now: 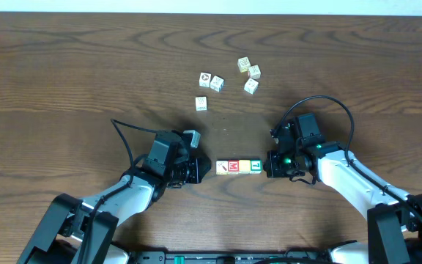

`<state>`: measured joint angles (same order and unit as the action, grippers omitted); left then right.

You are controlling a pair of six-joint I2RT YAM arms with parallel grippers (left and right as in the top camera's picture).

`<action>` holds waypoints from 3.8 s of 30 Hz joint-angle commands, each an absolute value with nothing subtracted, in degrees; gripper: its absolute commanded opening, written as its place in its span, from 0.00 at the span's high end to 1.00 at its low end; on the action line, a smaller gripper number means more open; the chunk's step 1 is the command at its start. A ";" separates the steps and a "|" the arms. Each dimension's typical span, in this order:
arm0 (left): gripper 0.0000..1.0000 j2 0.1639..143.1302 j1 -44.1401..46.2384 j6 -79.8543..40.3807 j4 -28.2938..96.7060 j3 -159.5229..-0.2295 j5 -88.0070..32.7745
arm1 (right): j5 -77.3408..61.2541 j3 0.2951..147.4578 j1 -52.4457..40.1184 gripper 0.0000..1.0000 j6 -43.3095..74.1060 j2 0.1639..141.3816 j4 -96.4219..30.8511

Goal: Lift 4 blocks
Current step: 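Lower both grippers to the row ends, blue X and green blocks, then press both grippers inward to squeeze the four-block row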

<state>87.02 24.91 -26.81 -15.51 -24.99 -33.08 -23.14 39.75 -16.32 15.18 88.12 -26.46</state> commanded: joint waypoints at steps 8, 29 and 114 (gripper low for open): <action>0.93 89.89 25.10 -27.79 -16.91 -25.23 -33.52 | -22.65 39.53 -16.62 0.99 18.41 88.51 -25.65; 0.93 89.89 25.10 -27.79 -16.84 -25.41 -33.89 | -20.53 39.53 -22.55 0.99 22.26 88.51 -23.11; 0.93 89.89 25.10 -28.16 -15.94 -25.41 -36.69 | -21.76 39.53 -25.23 0.99 26.33 88.53 -20.32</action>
